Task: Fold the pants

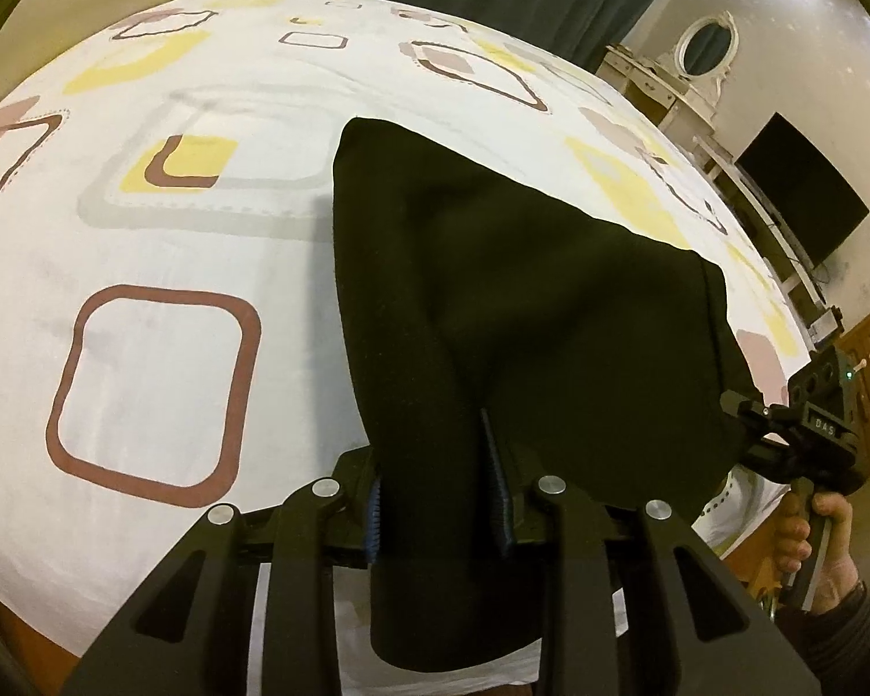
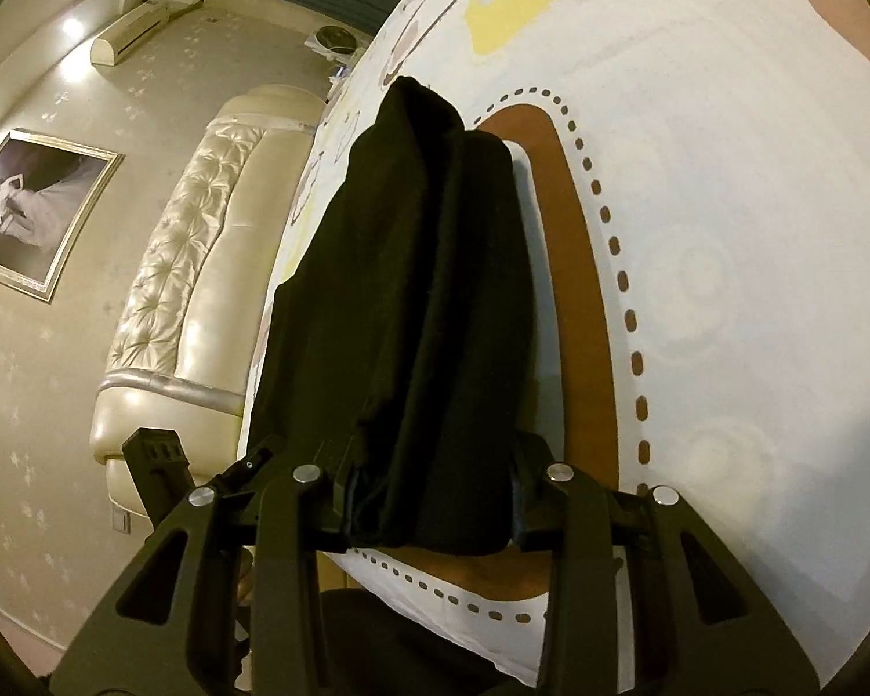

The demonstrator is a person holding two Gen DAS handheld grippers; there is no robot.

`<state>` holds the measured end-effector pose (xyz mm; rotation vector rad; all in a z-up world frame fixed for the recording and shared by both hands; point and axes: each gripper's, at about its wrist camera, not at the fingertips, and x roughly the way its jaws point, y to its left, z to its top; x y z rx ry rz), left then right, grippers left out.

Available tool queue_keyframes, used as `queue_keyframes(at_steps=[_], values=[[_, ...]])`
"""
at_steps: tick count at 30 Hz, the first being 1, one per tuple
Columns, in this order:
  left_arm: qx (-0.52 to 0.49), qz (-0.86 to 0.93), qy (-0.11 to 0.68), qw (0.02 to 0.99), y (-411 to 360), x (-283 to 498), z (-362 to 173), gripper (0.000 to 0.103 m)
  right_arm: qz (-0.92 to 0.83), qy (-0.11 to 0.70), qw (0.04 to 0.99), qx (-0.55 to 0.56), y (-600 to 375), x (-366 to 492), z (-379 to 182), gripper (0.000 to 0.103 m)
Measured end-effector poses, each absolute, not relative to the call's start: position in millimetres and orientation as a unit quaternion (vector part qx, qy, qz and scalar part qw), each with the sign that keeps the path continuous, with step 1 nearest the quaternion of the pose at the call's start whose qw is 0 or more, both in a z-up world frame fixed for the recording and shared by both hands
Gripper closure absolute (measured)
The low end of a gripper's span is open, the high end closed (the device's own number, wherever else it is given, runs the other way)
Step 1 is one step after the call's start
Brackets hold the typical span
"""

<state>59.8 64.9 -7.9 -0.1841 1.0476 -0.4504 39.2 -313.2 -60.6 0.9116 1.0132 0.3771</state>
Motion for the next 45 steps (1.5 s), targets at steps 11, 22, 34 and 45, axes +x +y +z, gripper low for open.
queue_keyframes(at_steps=[11, 22, 34, 45], values=[[-0.1, -0.24, 0.489, 0.832, 75.5, 63.4, -7.0, 0.049, 0.181, 0.465, 0.756, 0.425, -318.6, 38.9, -53.1, 0.056], [-0.169, -0.274, 0.491, 0.809, 91.9, 124.8, -13.4, 0.026, 0.174, 0.437, 0.757, 0.453, -347.5, 87.7, -48.4, 0.034], [-0.188, -0.271, 0.519, 0.788, 82.3, 167.9, -34.6, 0.071, 0.194, 0.475, 0.762, 0.394, -324.0, 140.0, -50.0, 0.071], [-0.142, -0.23, 0.493, 0.827, 79.1, 208.9, -5.5, 0.078, 0.201, 0.436, 0.791, 0.379, -318.0, 173.6, -24.9, 0.075]])
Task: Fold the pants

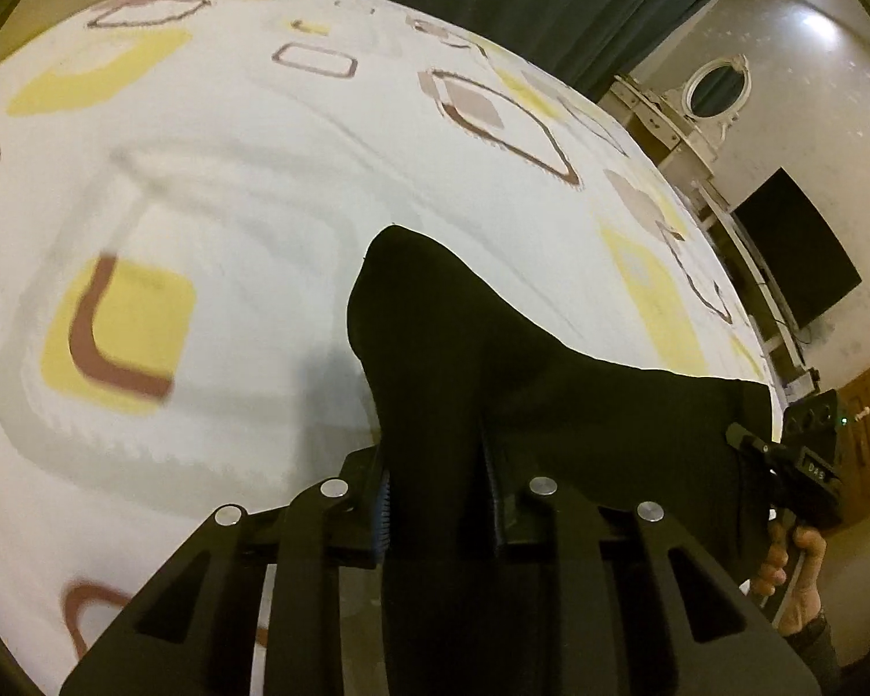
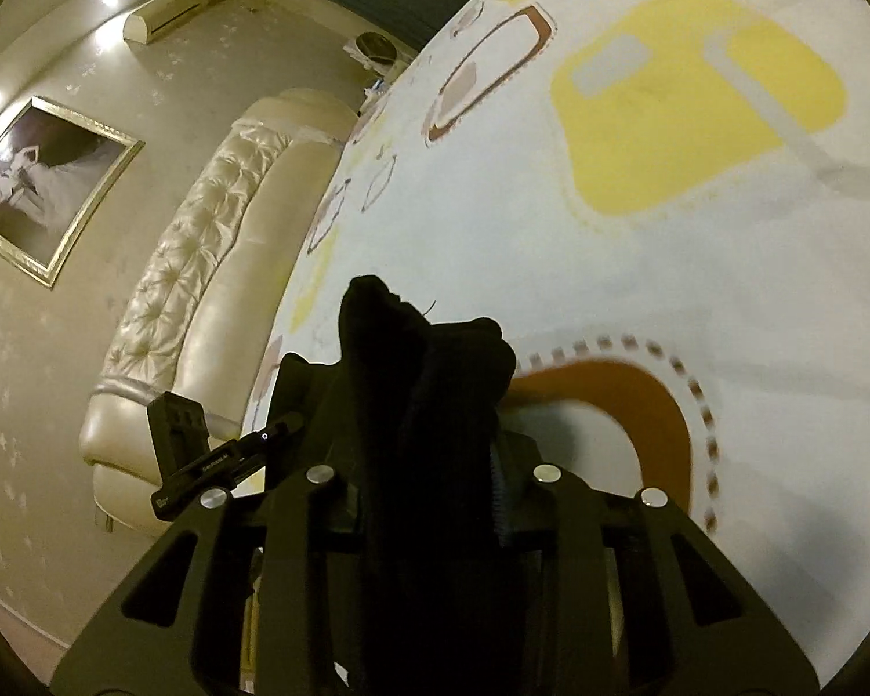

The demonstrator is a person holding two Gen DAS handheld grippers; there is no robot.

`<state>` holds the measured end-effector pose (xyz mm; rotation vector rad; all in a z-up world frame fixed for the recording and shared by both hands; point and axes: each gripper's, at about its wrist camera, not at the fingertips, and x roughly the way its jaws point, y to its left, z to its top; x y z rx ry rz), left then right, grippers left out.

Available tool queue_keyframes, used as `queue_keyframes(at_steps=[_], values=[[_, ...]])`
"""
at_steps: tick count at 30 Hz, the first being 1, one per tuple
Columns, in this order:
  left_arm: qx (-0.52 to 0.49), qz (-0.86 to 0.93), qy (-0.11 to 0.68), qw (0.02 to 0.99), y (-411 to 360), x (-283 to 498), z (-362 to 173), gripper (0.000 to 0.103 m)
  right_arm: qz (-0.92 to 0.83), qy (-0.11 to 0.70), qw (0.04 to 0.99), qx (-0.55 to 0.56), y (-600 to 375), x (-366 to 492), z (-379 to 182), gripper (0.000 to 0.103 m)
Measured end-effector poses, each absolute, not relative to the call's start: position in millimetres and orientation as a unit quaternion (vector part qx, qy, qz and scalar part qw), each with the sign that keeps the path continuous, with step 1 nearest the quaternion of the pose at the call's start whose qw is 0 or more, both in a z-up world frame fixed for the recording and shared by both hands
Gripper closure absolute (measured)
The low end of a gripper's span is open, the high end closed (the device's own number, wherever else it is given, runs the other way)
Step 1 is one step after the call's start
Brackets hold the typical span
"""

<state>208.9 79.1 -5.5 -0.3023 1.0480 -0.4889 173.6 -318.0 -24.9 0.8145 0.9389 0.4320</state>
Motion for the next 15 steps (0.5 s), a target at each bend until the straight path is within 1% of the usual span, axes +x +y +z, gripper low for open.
queue_keyframes(at_steps=[3, 4, 6, 8, 15], values=[[-0.119, -0.221, 0.5, 0.829, 75.9, 217.9, -13.6, 0.077, 0.195, 0.438, 0.792, 0.377, -320.3, 187.8, -31.2, 0.075], [-0.111, -0.217, 0.504, 0.828, 74.4, 219.4, -19.7, 0.076, 0.19, 0.443, 0.789, 0.38, -321.5, 191.3, -36.4, 0.075], [-0.11, -0.216, 0.501, 0.831, 72.8, 219.7, -26.9, 0.073, 0.174, 0.459, 0.775, 0.398, -327.6, 196.1, -55.4, 0.074], [-0.114, -0.217, 0.496, 0.833, 74.0, 218.1, -29.9, 0.071, 0.172, 0.457, 0.766, 0.419, -333.2, 195.2, -68.9, 0.073], [-0.117, -0.219, 0.493, 0.834, 75.1, 220.8, -33.5, 0.069, 0.178, 0.452, 0.762, 0.429, -335.3, 195.8, -74.0, 0.073]])
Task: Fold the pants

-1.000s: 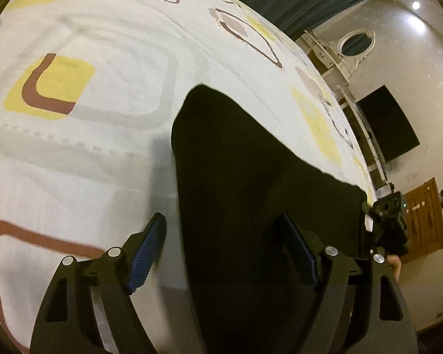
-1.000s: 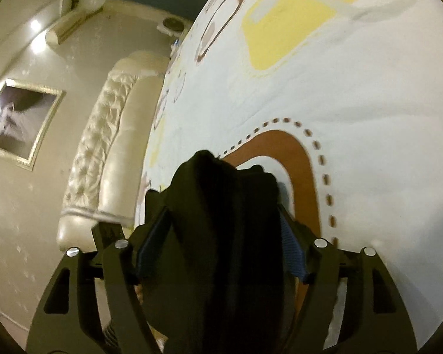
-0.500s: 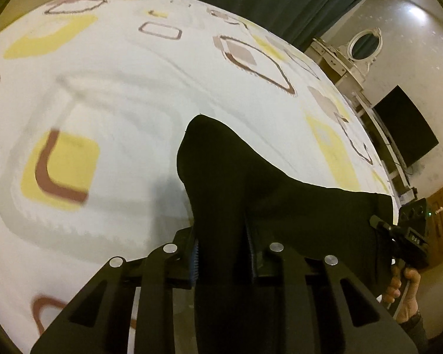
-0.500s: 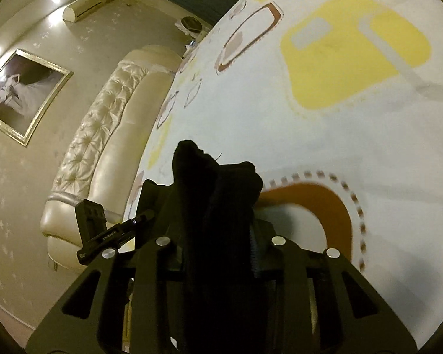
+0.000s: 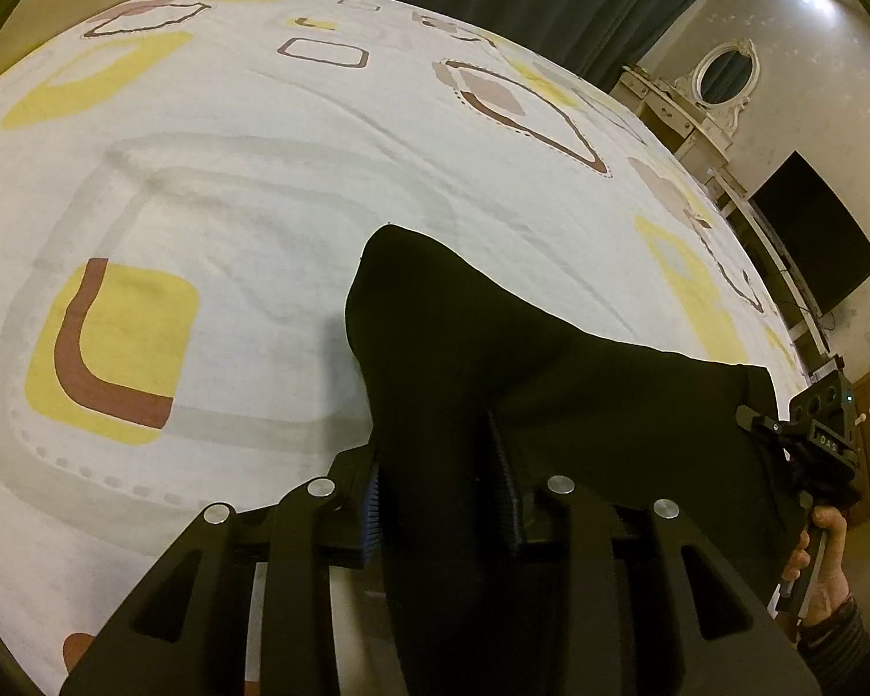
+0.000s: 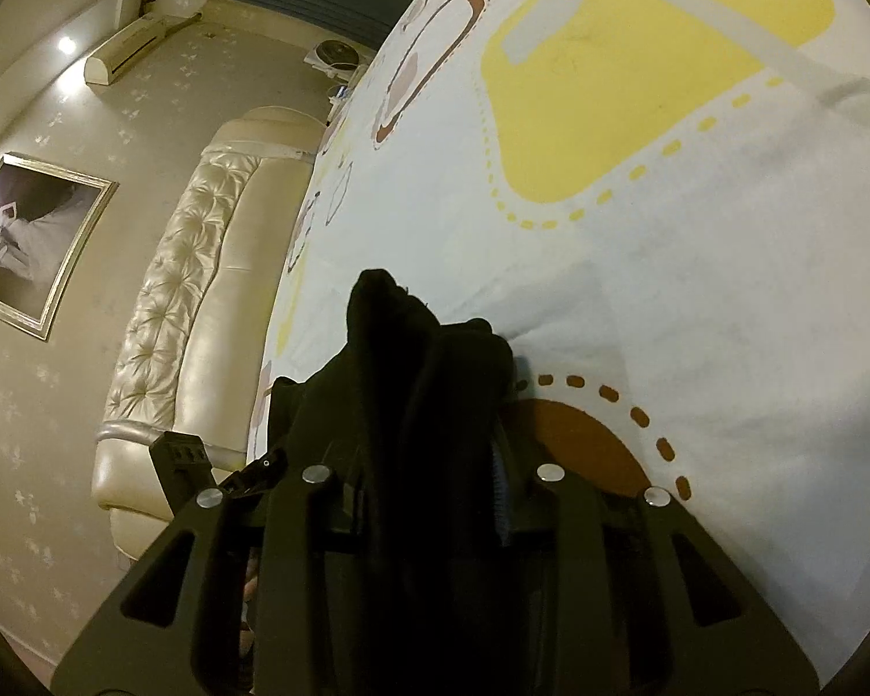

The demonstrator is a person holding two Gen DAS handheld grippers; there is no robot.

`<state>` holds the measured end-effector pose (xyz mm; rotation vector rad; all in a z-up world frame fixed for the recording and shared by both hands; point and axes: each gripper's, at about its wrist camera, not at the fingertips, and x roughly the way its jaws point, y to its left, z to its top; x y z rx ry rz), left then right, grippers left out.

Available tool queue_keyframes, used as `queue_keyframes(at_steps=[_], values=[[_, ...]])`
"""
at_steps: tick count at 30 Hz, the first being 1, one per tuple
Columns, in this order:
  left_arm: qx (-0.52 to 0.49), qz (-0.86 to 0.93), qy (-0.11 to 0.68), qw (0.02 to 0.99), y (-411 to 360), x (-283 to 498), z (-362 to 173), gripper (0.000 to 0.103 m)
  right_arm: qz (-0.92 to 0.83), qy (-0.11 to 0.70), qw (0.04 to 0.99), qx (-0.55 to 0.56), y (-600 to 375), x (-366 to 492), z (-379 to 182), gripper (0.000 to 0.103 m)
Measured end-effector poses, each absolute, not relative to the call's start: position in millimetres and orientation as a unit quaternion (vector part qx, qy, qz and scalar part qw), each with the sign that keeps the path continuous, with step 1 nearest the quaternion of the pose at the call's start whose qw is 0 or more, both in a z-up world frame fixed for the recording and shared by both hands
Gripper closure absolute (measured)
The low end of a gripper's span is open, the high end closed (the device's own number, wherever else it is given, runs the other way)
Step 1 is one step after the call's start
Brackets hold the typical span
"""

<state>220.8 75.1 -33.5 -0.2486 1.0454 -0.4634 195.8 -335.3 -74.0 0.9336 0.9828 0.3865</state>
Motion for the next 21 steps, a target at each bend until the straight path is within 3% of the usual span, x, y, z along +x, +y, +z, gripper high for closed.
queue_keyframes(at_steps=[6, 8, 14, 21], values=[[-0.122, -0.218, 0.496, 0.832, 76.6, 221.8, -35.0, 0.064, 0.179, 0.45, 0.759, 0.434, -336.8, 194.0, -76.7, 0.072], [-0.117, -0.208, 0.497, 0.834, 77.7, 221.9, -35.2, 0.05, 0.183, 0.447, 0.758, 0.438, -337.8, 193.0, -76.8, 0.068], [-0.099, -0.187, 0.489, 0.846, 80.8, 211.0, -29.1, 0.029, 0.187, 0.435, 0.754, 0.456, -344.5, 183.3, -72.2, 0.055], [-0.082, -0.169, 0.489, 0.852, 87.1, 161.4, -20.3, 0.023, 0.173, 0.421, 0.755, 0.472, -353.4, 138.7, -61.3, 0.038]])
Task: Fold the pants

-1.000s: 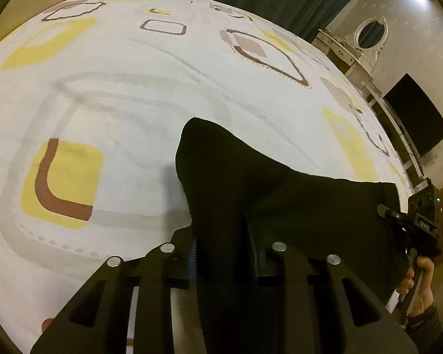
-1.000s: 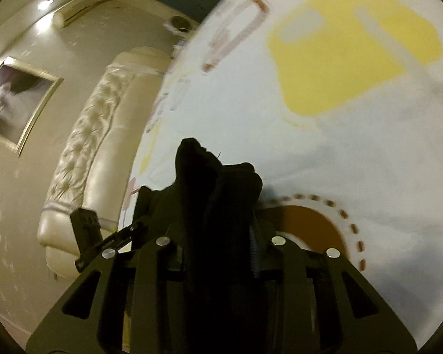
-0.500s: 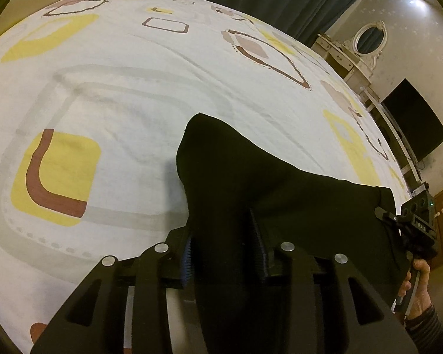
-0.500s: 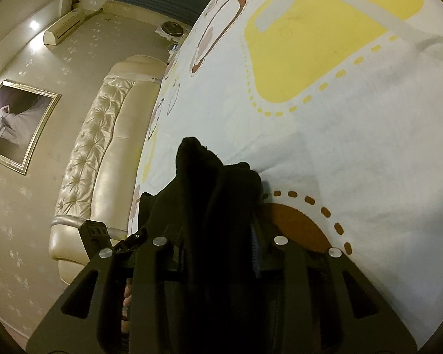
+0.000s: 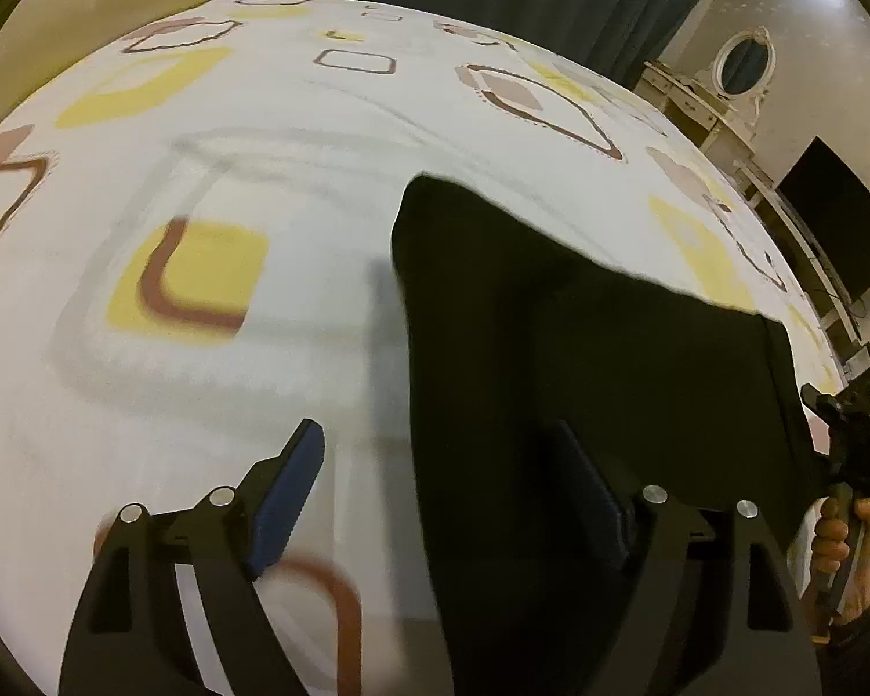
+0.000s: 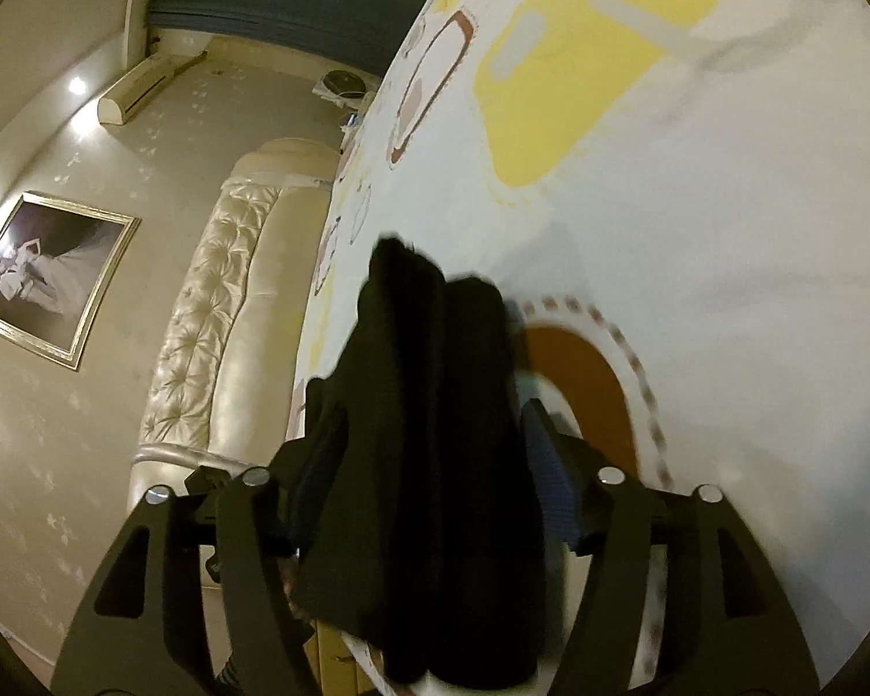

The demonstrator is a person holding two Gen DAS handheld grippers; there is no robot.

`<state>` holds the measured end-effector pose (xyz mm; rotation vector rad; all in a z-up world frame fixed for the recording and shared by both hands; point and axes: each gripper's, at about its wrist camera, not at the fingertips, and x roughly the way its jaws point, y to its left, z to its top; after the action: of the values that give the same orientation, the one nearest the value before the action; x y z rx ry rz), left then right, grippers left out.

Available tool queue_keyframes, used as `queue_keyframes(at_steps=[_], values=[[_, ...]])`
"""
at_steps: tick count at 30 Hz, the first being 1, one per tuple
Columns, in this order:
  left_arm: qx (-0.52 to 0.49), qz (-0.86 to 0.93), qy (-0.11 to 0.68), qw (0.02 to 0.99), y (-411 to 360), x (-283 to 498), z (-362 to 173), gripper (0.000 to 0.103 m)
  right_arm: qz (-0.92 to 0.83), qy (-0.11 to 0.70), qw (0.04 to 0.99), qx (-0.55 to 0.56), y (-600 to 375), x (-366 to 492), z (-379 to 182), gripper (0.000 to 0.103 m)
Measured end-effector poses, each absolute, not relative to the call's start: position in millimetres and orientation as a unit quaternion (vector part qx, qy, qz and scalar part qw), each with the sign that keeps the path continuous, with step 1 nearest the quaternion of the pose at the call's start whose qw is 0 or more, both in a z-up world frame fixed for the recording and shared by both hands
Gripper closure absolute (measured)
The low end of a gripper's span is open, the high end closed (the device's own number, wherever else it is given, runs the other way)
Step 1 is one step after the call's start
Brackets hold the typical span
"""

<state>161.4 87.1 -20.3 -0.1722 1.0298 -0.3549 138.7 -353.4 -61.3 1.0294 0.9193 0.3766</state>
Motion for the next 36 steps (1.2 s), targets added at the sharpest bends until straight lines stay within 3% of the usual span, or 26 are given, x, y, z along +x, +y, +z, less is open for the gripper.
queue_keyframes(at_steps=[7, 16, 27, 36], values=[[-0.048, -0.134, 0.473, 0.869, 88.8, 87.3, -0.3, 0.02, 0.154, 0.441, 0.762, 0.449, -348.9, 70.7, -46.4, 0.027], [-0.01, -0.119, 0.442, 0.889, 65.8, 22.6, 29.1, 0.019, 0.071, 0.46, 0.815, 0.345, -313.3, 5.3, -11.1, 0.019], [-0.011, -0.091, 0.423, 0.902, 66.6, -21.4, 42.1, 0.019, 0.016, 0.456, 0.876, 0.158, -248.1, -20.4, 14.7, 0.015], [-0.02, -0.074, 0.405, 0.911, 69.6, -34.7, 46.4, 0.019, -0.003, 0.461, 0.882, 0.097, -228.5, -22.6, 2.8, 0.013]])
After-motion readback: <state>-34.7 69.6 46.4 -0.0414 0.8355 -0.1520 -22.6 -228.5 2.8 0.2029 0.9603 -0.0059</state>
